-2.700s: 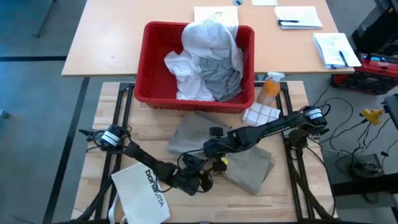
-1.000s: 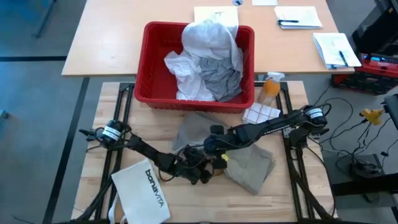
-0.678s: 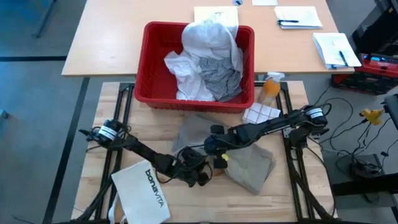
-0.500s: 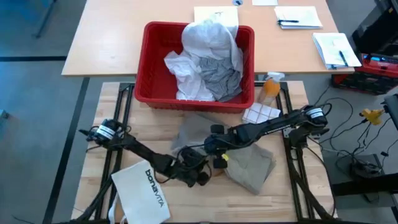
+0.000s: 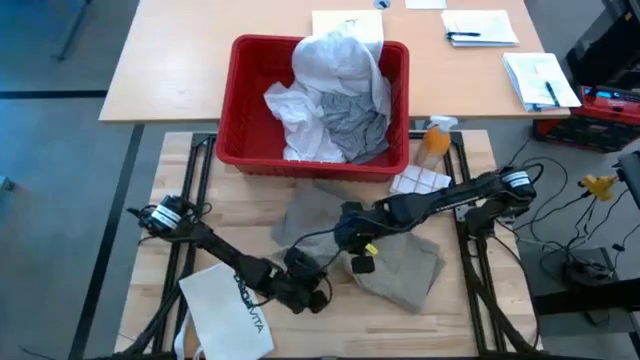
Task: Fold laundry
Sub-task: Fold the brown shorts
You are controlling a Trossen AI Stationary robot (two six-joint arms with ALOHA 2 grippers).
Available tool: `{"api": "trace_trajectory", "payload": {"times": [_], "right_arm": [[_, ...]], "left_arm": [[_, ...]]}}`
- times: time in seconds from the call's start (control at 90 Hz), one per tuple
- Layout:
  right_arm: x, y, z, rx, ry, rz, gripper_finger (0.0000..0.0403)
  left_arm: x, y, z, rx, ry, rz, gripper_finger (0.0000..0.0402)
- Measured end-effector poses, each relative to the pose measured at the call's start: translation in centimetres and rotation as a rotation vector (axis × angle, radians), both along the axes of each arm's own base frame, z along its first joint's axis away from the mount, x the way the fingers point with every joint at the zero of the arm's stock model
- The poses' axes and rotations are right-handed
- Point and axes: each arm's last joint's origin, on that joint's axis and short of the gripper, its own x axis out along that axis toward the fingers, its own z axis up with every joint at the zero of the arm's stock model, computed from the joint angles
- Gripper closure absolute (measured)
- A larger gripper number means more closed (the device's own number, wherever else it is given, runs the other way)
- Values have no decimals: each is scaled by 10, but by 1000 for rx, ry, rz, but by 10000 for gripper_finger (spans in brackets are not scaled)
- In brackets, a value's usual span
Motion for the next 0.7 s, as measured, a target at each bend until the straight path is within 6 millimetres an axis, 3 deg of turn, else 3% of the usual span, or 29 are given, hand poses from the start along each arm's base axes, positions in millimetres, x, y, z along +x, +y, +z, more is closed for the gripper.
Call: {"api": "trace_trajectory", "payload": {"times": [0.156, 0.322, 0.489, 0.622, 0.7], "right_arm": [[-8, -2, 11, -7, -26, -37, 221], [-13, -2, 8, -18, 19, -64, 196], [-33, 10, 0, -84, -31, -85, 225], [-68, 4, -3, 0, -129, -201, 263], [-90, 1, -9, 32, -148, -252, 283]], "left_arm": [[-2, 1, -2, -26, 27, 10, 402], [-7, 1, -12, -83, 71, 44, 362], [-3, -8, -6, -94, -43, 29, 224], [-2, -11, -1, -14, -110, 52, 88], [-6, -7, -6, 10, -71, 103, 30]]}}
